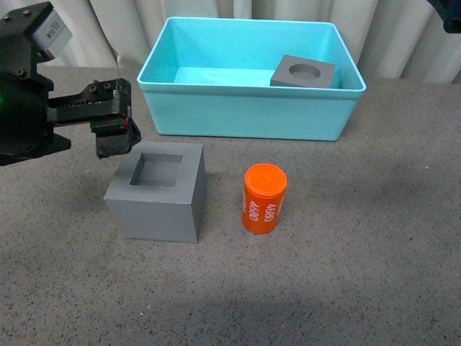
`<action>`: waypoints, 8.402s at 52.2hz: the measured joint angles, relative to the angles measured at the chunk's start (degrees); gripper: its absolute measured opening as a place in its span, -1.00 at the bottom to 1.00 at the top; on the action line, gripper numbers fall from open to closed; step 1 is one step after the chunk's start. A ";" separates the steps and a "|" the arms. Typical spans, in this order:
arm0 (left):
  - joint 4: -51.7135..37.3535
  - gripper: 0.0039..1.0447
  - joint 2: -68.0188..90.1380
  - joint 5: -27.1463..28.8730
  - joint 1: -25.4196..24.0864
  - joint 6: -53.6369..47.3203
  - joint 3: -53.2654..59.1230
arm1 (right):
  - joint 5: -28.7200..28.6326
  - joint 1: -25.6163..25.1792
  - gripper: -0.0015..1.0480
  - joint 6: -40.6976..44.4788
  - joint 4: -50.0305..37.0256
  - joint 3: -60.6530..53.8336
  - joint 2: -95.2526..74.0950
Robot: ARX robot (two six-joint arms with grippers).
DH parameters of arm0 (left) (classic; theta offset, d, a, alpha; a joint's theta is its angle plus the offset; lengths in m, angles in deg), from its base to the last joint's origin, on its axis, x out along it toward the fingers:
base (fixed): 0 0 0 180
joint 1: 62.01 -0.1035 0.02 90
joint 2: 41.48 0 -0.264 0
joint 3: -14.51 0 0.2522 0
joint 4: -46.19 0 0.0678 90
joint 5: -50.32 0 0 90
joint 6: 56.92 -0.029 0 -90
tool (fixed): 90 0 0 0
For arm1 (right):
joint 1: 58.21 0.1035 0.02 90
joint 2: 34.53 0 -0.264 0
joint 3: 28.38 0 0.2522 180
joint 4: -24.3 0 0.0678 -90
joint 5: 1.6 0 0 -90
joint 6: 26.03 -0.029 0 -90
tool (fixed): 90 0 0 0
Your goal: Place gray and orange parts in blue box
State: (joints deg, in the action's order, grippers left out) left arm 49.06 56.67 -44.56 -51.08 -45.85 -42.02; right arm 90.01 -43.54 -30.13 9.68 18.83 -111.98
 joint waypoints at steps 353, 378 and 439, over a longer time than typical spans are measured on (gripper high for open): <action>10.82 0.88 -97.92 4.90 -10.80 -10.80 41.68 | -9.77 1.29 0.81 12.72 8.96 6.71 -6.45; 10.84 0.88 -97.92 4.90 -10.80 -10.80 41.68 | -19.67 8.09 0.81 22.47 39.41 26.08 -26.34; 10.86 0.88 -97.92 4.90 -10.80 -10.80 41.68 | -15.61 6.12 -0.13 18.84 41.40 49.44 -31.91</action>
State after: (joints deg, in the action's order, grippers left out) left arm 59.92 -41.25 -39.67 -61.87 -56.65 -0.34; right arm 74.41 -37.42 -11.29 51.08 68.27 -143.89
